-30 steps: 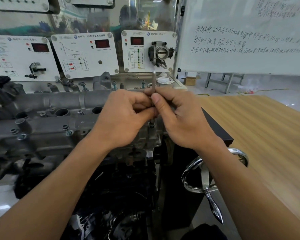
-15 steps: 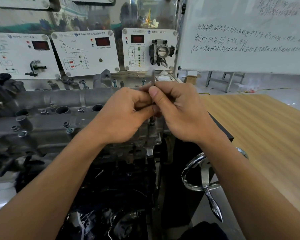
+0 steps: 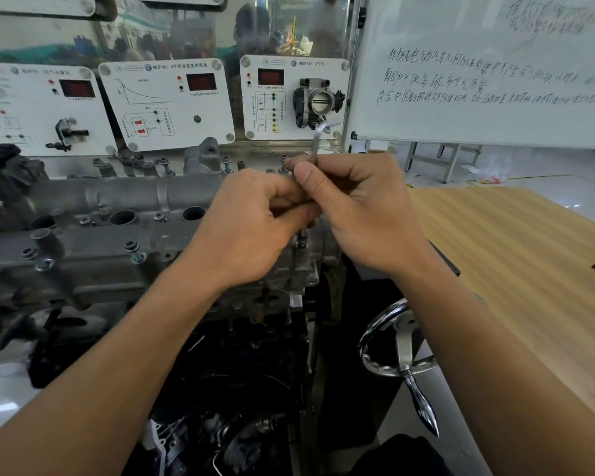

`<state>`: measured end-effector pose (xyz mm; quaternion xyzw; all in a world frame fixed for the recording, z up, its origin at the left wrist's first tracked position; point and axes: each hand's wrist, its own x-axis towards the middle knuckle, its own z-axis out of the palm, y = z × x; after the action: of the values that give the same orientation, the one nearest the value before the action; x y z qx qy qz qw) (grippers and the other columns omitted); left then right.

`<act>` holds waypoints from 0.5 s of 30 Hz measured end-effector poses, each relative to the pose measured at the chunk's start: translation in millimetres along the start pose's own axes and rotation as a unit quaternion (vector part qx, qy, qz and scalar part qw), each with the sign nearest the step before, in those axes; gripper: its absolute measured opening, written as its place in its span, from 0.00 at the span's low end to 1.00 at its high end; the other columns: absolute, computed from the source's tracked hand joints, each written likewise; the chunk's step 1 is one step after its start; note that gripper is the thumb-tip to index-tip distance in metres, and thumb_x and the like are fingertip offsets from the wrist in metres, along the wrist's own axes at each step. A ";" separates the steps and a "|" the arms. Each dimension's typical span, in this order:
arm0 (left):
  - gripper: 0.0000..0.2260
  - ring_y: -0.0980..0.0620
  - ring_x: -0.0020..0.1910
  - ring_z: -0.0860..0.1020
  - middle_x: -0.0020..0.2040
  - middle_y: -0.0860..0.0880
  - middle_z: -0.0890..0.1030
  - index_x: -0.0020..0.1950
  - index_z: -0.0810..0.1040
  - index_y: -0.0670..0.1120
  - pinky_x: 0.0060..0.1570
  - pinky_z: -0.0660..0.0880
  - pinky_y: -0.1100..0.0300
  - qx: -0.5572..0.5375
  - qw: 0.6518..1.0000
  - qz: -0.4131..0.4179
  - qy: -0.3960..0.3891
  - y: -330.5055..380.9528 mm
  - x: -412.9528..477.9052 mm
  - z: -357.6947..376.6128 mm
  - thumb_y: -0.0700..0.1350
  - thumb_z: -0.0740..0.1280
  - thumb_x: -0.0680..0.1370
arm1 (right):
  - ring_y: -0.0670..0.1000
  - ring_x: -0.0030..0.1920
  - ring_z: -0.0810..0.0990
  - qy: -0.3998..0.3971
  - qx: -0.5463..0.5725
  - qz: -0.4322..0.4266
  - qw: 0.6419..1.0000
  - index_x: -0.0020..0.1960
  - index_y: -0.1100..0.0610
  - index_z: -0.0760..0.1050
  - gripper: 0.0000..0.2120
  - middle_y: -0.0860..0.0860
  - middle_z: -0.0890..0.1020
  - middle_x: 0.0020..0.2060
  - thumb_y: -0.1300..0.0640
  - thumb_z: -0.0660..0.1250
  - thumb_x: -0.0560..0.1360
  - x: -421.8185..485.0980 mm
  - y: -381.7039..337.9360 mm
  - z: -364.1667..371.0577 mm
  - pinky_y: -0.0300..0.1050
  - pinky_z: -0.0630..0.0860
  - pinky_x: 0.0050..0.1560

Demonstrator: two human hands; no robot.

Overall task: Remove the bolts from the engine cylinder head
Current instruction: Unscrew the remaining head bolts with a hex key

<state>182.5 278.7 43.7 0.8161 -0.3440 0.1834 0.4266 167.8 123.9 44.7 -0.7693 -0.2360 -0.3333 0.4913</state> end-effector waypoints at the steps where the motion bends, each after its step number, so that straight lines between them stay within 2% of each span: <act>1: 0.05 0.54 0.36 0.83 0.38 0.49 0.86 0.47 0.85 0.42 0.41 0.79 0.57 -0.005 0.999 -0.010 0.032 1.3 -0.4 4.1 0.43 0.73 0.75 | 0.46 0.41 0.85 0.002 0.012 0.000 1.000 0.46 0.60 0.85 0.06 0.53 0.87 0.38 0.61 0.69 0.78 0.2 -2.1 0.0 0.41 0.81 0.39; 2: 0.08 0.52 0.35 0.82 0.37 0.48 0.84 0.47 0.84 0.41 0.39 0.79 0.56 -0.002 0.998 -0.021 0.056 2.5 -0.4 7.3 0.45 0.74 0.74 | 0.42 0.39 0.84 0.001 0.020 0.000 1.000 0.46 0.58 0.85 0.05 0.49 0.86 0.36 0.61 0.70 0.77 0.2 -3.6 0.1 0.36 0.79 0.39; 4: 0.11 0.53 0.36 0.81 0.38 0.50 0.84 0.51 0.83 0.44 0.39 0.79 0.57 0.014 0.997 -0.030 0.063 3.7 -0.2 7.4 0.48 0.73 0.72 | 0.41 0.39 0.84 0.001 0.018 0.005 1.000 0.46 0.58 0.85 0.04 0.47 0.86 0.36 0.61 0.71 0.76 1.1 -5.4 1.2 0.36 0.79 0.40; 6: 0.10 0.60 0.43 0.82 0.46 0.56 0.85 0.55 0.82 0.50 0.45 0.79 0.62 0.012 1.000 -0.025 0.009 3.3 1.2 1.1 0.48 0.71 0.74 | 0.43 0.41 0.85 0.008 0.008 0.009 1.000 0.47 0.59 0.85 0.04 0.48 0.86 0.38 0.61 0.72 0.75 2.4 -5.9 1.6 0.40 0.82 0.43; 8: 0.07 0.62 0.48 0.83 0.50 0.56 0.86 0.56 0.82 0.49 0.51 0.80 0.61 -0.001 0.998 -0.012 -0.054 2.2 2.3 -4.9 0.44 0.70 0.78 | 0.43 0.40 0.85 0.014 0.012 0.017 1.000 0.47 0.59 0.85 0.03 0.49 0.86 0.39 0.62 0.72 0.75 4.1 -7.1 1.0 0.40 0.82 0.42; 9: 0.07 0.61 0.48 0.84 0.49 0.55 0.86 0.55 0.83 0.47 0.52 0.80 0.59 -0.009 0.998 -0.006 -0.062 1.9 2.1 -6.1 0.41 0.70 0.78 | 0.43 0.39 0.84 0.017 0.016 0.021 1.000 0.46 0.59 0.85 0.03 0.49 0.86 0.38 0.62 0.72 0.75 4.8 -7.8 0.4 0.39 0.81 0.41; 12: 0.05 0.58 0.42 0.85 0.43 0.53 0.87 0.50 0.85 0.44 0.47 0.81 0.59 -0.034 0.999 -0.007 0.000 4.5 0.4 -0.9 0.39 0.73 0.75 | 0.47 0.40 0.86 0.022 0.016 0.020 0.999 0.45 0.61 0.85 0.03 0.51 0.87 0.38 0.62 0.72 0.75 6.1 -8.5 -1.2 0.43 0.83 0.43; 15: 0.06 0.55 0.37 0.83 0.38 0.51 0.84 0.47 0.83 0.48 0.38 0.79 0.64 -0.030 0.997 -0.017 0.074 6.4 0.0 9.1 0.42 0.75 0.72 | 0.47 0.41 0.86 0.005 0.002 0.012 1.000 0.45 0.60 0.85 0.03 0.51 0.87 0.38 0.63 0.72 0.75 4.9 -9.7 -1.1 0.43 0.83 0.44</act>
<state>178.0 268.7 42.2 0.7927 -0.3034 0.2252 0.4784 164.0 126.9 54.5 -0.7697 -0.2244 -0.3307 0.4979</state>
